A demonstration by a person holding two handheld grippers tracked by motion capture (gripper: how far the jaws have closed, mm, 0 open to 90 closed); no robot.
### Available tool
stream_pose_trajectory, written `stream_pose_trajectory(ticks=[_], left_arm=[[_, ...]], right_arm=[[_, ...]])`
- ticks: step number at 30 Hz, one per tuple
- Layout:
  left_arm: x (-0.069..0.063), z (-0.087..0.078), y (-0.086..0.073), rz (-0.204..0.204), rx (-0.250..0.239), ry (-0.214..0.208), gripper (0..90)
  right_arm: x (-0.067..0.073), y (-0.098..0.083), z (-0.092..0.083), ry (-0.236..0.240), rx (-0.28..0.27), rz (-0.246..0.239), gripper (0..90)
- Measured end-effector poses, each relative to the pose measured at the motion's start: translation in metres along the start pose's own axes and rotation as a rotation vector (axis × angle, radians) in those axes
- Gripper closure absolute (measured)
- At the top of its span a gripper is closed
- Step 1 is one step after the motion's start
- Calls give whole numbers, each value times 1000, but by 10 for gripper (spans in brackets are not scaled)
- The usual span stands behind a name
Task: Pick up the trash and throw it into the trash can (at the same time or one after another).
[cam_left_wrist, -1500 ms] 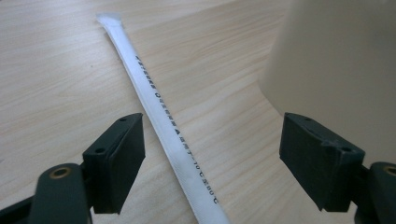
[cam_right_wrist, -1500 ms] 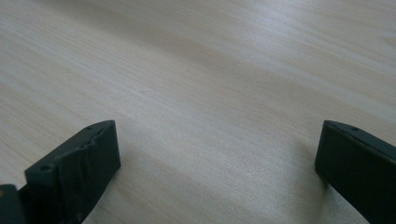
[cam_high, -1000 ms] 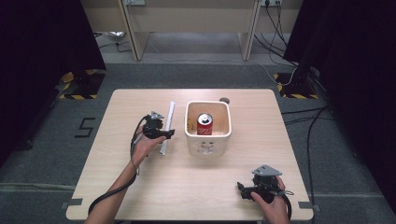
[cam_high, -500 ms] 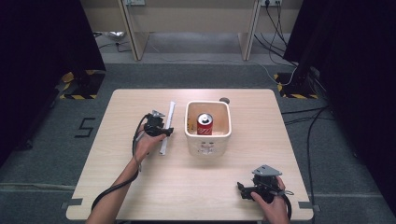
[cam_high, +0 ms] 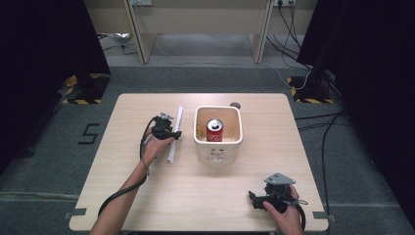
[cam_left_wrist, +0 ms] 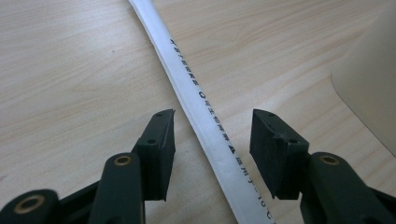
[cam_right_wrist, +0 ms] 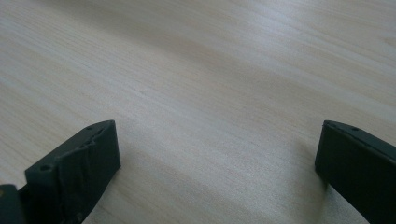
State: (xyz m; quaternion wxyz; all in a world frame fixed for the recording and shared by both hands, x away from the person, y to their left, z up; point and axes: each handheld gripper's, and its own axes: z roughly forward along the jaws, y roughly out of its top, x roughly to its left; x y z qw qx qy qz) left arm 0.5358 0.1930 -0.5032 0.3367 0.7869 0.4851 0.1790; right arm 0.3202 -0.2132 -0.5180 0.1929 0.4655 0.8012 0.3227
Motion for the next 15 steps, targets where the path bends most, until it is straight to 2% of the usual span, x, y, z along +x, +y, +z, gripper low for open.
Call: stream_pose_trajectory(ticks=[15], left_arm=[[0,7,2,-10,22,-3,524]], right_arm=[[0,0,0,1,0,1,3]])
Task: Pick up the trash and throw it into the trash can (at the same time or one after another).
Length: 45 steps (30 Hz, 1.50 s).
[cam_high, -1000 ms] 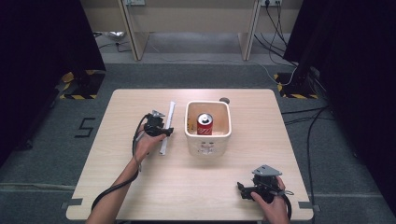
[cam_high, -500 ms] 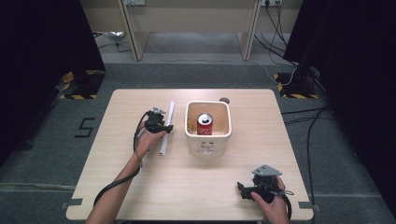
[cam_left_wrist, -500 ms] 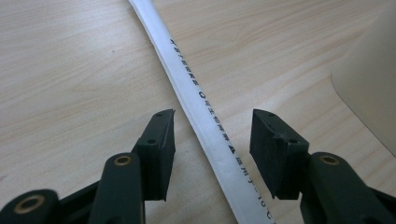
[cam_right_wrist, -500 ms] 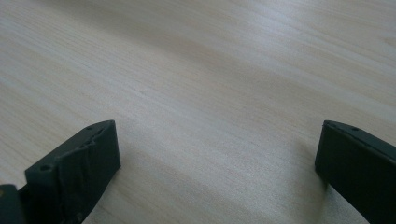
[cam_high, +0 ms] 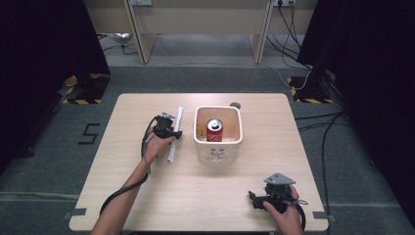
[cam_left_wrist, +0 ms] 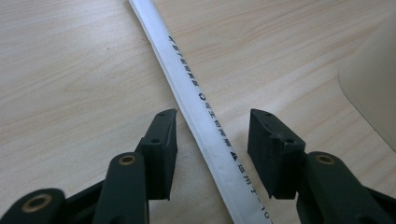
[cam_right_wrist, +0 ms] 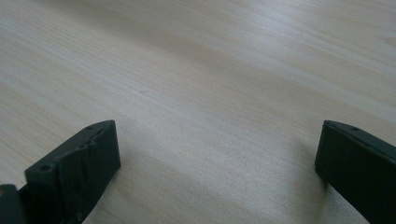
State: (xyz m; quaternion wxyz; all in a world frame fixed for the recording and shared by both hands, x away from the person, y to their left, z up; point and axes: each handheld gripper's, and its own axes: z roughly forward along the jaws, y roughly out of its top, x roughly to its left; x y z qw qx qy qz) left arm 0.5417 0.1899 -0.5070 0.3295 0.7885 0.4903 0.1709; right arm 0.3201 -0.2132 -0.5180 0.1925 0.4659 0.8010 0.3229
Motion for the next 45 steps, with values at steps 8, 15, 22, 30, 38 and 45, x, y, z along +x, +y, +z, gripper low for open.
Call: stream_pose_trajectory(ticks=[8,15,22,30,38,45], left_arm=[[-2,0,1,23,10,4,579],[-4,-2,0,48,10,-5,719],[-4,-4,-1,55,12,-21,802],[3,-27,1,49,-14,-52,804],[7,-67,10,89,-47,-83,803],[8,-100,21,126,-78,-91,803]], right_arm=[[0,0,0,-1,0,-1,3],[0,0,0,-1,0,-1,3],[0,0,0,-1,0,-2,3],[0,0,0,-1,0,-1,3],[0,0,0,-1,0,-1,3],[0,0,0,-1,0,-1,3]])
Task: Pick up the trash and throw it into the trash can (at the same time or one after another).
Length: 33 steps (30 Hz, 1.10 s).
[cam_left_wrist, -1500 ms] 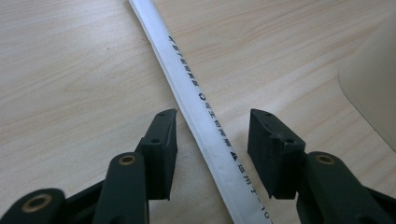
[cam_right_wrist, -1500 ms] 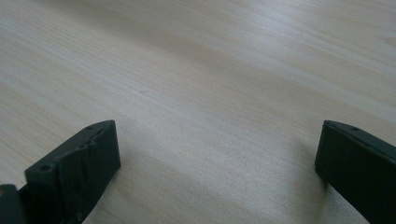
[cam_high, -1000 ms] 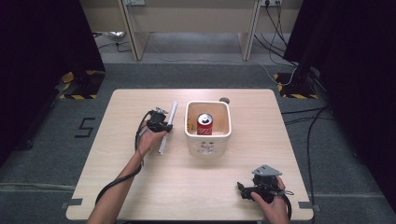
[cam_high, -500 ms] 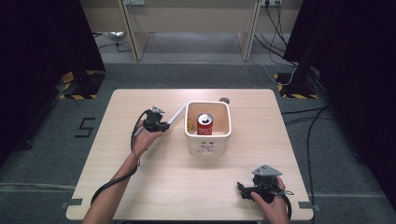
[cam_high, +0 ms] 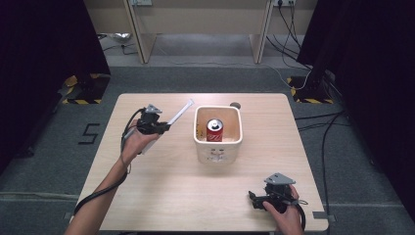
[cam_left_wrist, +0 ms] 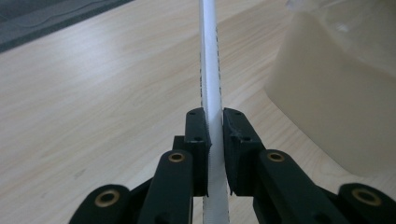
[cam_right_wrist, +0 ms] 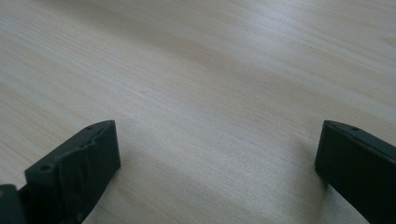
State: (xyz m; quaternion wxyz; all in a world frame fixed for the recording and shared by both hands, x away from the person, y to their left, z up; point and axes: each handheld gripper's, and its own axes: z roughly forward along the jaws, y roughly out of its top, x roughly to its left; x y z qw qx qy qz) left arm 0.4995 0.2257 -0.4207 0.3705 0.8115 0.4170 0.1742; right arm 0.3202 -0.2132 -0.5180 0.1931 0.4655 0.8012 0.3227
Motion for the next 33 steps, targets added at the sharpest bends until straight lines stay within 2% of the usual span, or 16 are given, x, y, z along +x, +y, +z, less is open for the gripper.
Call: stream_pose_trajectory(ticks=[1,7,12,19,24,33], left_arm=[[0,-3,1,-4,-5,-7,803],[-8,-28,13,44,-29,-34,802],[-16,-42,20,67,-43,-66,802],[-24,-55,25,86,-60,-100,802],[-33,-63,29,114,-58,-131,801],[-50,-70,38,170,-49,-154,801]], right_arm=[[0,0,0,0,0,0,3],[0,0,0,0,0,0,3],[0,0,0,0,0,0,3],[0,0,0,1,0,1,3],[0,0,0,0,0,1,3],[0,0,0,0,0,1,3]])
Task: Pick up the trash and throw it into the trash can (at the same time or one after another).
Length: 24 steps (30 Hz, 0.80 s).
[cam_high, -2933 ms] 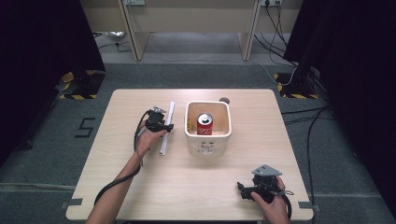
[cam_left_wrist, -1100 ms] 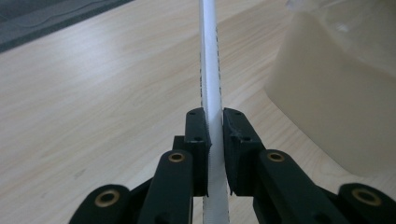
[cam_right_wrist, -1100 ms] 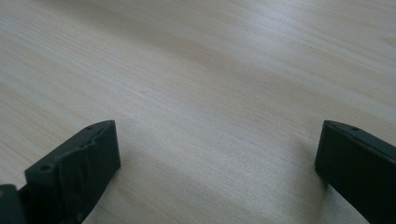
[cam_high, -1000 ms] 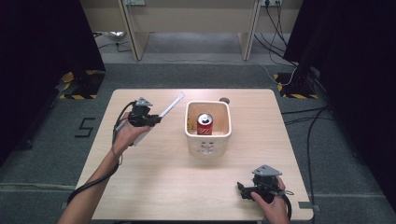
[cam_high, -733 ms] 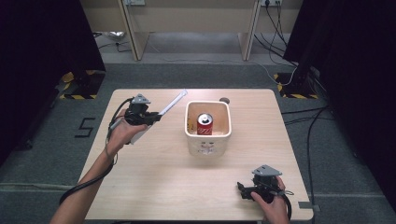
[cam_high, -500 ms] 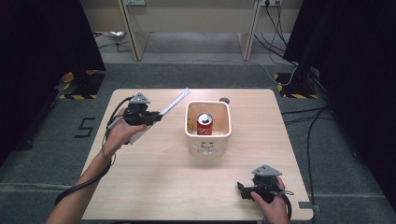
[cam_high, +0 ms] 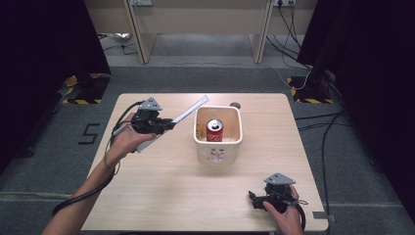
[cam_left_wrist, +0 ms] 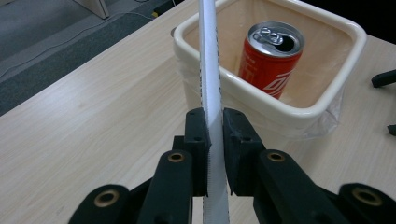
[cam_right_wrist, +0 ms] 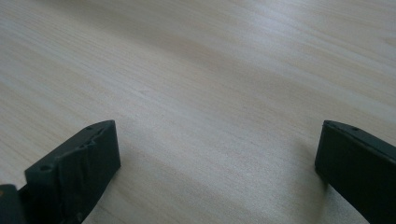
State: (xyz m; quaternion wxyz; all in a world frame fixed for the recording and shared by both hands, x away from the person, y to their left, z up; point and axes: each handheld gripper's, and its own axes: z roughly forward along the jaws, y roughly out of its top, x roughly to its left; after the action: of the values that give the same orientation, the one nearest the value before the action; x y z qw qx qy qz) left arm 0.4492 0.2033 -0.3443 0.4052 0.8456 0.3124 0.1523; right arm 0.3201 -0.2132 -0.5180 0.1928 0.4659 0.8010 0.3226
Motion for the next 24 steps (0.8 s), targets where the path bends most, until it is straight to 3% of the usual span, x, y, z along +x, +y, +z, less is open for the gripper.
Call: stream_pose_trajectory(ticks=[18,24], left_arm=[[-17,24,20,65,68,-36,799],[-16,30,26,67,80,-36,798]], right_arm=[[0,0,0,0,0,-1,3],[0,0,0,0,0,-1,3]])
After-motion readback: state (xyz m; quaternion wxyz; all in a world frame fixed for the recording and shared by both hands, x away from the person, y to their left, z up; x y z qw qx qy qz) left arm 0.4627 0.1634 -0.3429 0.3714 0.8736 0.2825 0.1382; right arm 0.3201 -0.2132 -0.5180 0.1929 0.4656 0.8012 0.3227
